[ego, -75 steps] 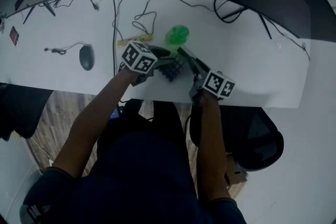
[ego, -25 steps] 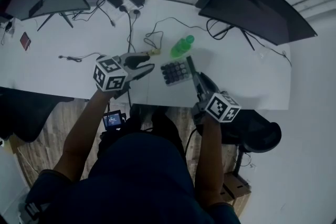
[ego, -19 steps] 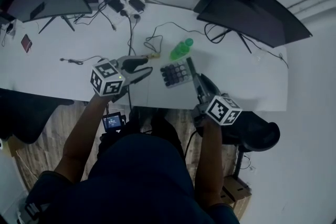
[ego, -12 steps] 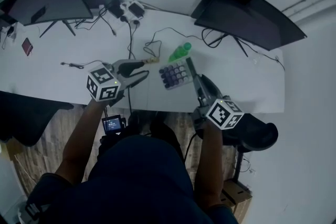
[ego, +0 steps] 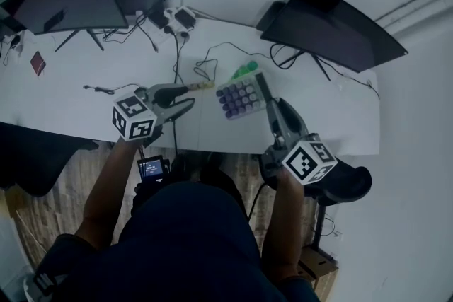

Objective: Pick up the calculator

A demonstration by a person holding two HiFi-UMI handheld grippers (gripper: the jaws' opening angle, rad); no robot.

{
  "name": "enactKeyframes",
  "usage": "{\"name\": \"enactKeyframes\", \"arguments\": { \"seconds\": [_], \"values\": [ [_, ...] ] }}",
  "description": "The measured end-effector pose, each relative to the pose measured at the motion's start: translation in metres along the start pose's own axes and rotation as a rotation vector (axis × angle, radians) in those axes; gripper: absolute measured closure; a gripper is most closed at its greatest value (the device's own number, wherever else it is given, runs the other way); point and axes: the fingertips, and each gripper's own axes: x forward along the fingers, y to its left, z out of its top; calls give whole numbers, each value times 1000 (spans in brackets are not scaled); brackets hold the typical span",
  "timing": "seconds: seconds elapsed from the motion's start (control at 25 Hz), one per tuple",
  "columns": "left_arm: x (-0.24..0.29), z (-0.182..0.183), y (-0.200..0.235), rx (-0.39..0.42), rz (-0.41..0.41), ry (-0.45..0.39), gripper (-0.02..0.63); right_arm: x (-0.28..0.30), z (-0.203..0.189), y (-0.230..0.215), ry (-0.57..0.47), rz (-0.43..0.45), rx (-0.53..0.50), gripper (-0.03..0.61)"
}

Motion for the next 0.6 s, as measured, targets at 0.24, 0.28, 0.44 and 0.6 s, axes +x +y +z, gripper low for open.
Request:
{"name": "enactKeyframes", "arguments": {
  "seconds": [0.24,0.28,0.44,0.6],
  "values": [
    [-10,3,-1,2,10,-22,462,-7,13,14,-21,17,-22,488],
    [-12,2,-1,1,12,-24,462,-8,14,16,-22,19,-23,488],
    [-16,0,-1,-5,14,-27,462,-9,15,19,-22,16,-22,488],
    [-18,-1,-1,-10,11,-26,462,-11,16,22,-22,13,-23,488]
  ]
}}
